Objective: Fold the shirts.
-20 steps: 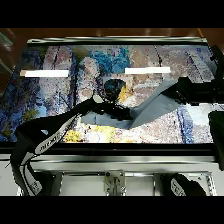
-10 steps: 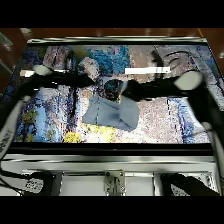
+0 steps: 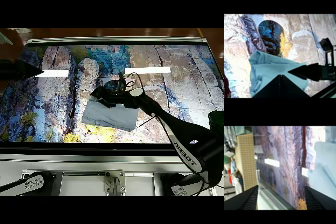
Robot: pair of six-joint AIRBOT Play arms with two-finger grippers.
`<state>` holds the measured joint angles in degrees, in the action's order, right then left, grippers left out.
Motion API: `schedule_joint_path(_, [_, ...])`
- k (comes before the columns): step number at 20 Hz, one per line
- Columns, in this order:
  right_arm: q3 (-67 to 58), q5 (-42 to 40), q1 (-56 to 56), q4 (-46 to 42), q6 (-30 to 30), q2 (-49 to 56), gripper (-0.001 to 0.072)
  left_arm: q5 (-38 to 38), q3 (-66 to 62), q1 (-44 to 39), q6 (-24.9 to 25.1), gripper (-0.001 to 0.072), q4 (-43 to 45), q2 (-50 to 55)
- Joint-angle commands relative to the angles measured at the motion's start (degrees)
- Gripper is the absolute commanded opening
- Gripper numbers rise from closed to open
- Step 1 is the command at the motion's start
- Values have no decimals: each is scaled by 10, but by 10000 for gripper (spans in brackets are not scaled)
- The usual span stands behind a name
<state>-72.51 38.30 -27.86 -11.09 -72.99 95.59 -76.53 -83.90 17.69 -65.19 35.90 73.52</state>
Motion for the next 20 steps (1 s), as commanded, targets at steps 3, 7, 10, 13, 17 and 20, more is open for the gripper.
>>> schedule_joint_path(3, [-2, 212, 142, -217, -60, -40, 678, -20, 55, 8, 17, 34, 21, -14])
schedule_joint_path(7, [6, 424, 267, -541, -188, -75, 679, -21, 105, 7, 17, 34, 21, -14])
schedule_joint_path(10, [72, 403, 283, -543, -178, -74, 680, -21, 116, 5, 17, 34, 21, -14])
schedule_joint_path(13, [125, 295, 265, -455, -156, -54, 680, -22, 116, -7, 15, 34, 18, -15])
schedule_joint_path(17, [125, 218, 223, -338, -87, 5, 679, -22, 115, -35, 12, 34, 18, -15])
schedule_joint_path(20, [125, 161, 205, -273, -82, 24, 646, -21, 115, -50, 8, 34, 18, -15])
